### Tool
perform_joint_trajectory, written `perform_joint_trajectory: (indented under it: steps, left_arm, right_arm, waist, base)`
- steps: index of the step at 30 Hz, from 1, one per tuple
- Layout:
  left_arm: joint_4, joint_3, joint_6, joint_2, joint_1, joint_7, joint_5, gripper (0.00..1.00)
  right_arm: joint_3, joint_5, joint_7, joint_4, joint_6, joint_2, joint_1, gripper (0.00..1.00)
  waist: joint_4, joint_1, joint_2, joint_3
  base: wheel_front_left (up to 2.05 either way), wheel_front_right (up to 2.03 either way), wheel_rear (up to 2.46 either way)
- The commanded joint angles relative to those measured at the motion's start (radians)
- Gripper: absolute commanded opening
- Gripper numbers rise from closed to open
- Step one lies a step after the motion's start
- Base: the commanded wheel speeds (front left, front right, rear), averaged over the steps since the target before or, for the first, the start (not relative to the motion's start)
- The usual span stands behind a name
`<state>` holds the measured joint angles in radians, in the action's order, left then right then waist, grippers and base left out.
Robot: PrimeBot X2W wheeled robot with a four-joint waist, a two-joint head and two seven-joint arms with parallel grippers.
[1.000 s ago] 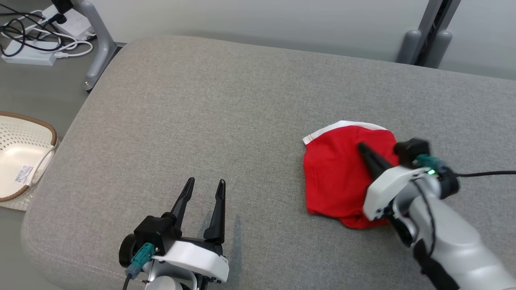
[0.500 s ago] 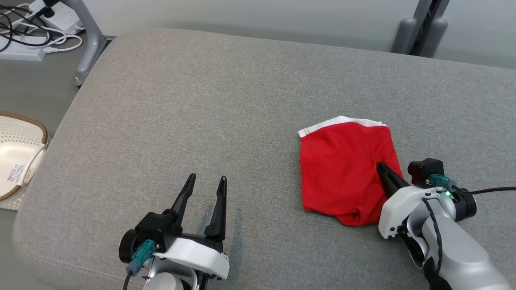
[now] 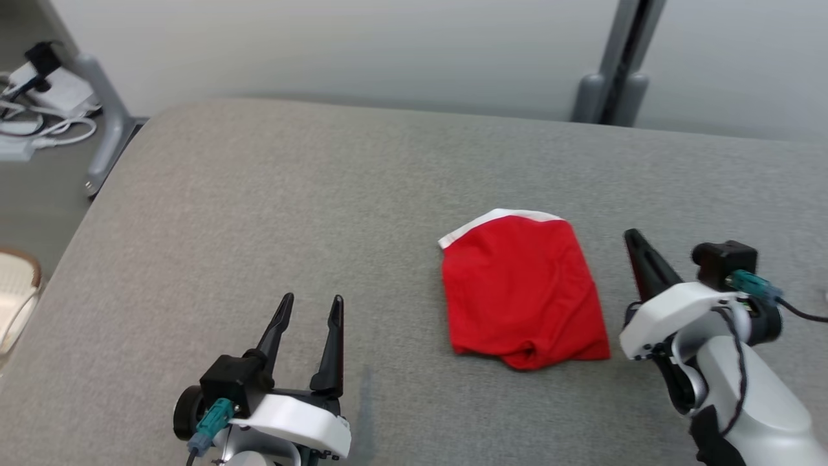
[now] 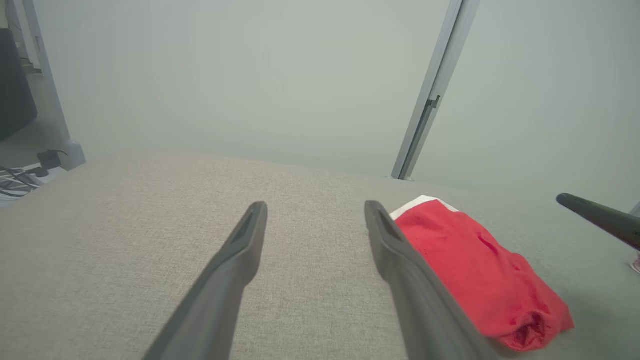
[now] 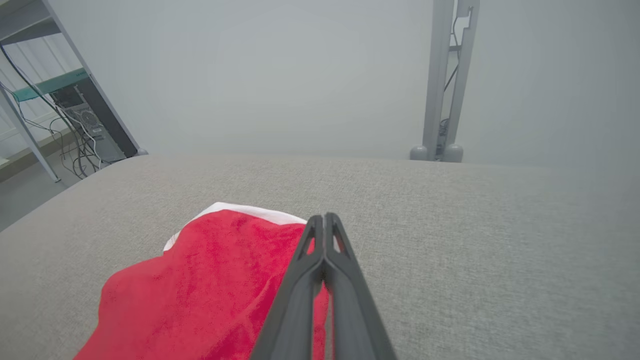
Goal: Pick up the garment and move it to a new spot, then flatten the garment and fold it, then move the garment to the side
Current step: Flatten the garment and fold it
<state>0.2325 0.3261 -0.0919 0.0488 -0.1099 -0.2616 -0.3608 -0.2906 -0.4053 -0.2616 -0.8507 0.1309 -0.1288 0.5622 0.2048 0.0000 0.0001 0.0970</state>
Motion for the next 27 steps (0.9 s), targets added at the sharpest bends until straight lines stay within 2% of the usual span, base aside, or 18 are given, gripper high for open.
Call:
perform_joint_trajectory:
  steps: [1,2,3,8,9,15,23,27]
  left_arm:
    - [-0.003,-0.010,0.002,0.004,0.007,-0.004,0.005,1.00]
    - [-0.005,-0.017,0.002,0.004,0.011,-0.004,0.008,1.00]
    - [-0.008,-0.028,0.002,0.004,0.017,-0.004,0.016,1.00]
    - [-0.016,-0.046,-0.001,0.005,0.028,-0.004,0.039,1.00]
    - [-0.017,-0.054,-0.002,0.005,0.032,-0.004,0.041,1.00]
    - [-0.011,-0.083,0.003,0.004,0.049,-0.004,0.049,1.00]
    - [-0.019,-0.087,0.004,0.004,0.085,-0.004,0.064,1.00]
    - [-0.032,-0.081,0.008,0.004,0.100,-0.004,0.036,1.00]
  right_arm:
    - [0.019,0.002,-0.004,0.024,0.000,-0.012,-0.028,0.00]
    - [0.038,0.017,-0.005,0.051,0.000,-0.020,-0.038,0.00]
    - [0.086,0.049,-0.005,0.107,0.000,-0.030,-0.071,1.00]
    - [0.192,0.117,-0.005,0.267,0.000,-0.009,-0.171,1.00]
    - [0.223,0.143,-0.004,0.333,0.000,0.000,-0.215,1.00]
    - [0.281,0.191,-0.005,0.512,0.000,0.016,-0.328,1.00]
    - [0.338,0.211,-0.005,0.548,0.000,0.037,-0.424,1.00]
    - [0.348,0.212,-0.005,0.555,0.000,0.043,-0.435,1.00]
  waist:
    - [-0.035,0.0000,-0.0001,-0.030]
    - [-0.046,0.0000,-0.0001,-0.037]
    - [-0.068,0.0000,-0.0001,-0.048]
    - [-0.120,0.0000,-0.0001,-0.061]
    - [-0.136,0.0000,-0.0001,-0.064]
    - [-0.169,0.0000,-0.0001,-0.069]
    - [-0.172,0.0000,-0.0001,-0.078]
    - [-0.166,0.0000,-0.0001,-0.077]
  base:
    - [0.00,0.00,0.00]
    - [0.00,0.00,0.00]
    - [0.00,0.00,0.00]
    - [0.00,0.00,0.00]
    - [0.00,0.00,0.00]
    - [0.00,0.00,0.00]
    - [0.00,0.00,0.00]
    - [0.00,0.00,0.00]
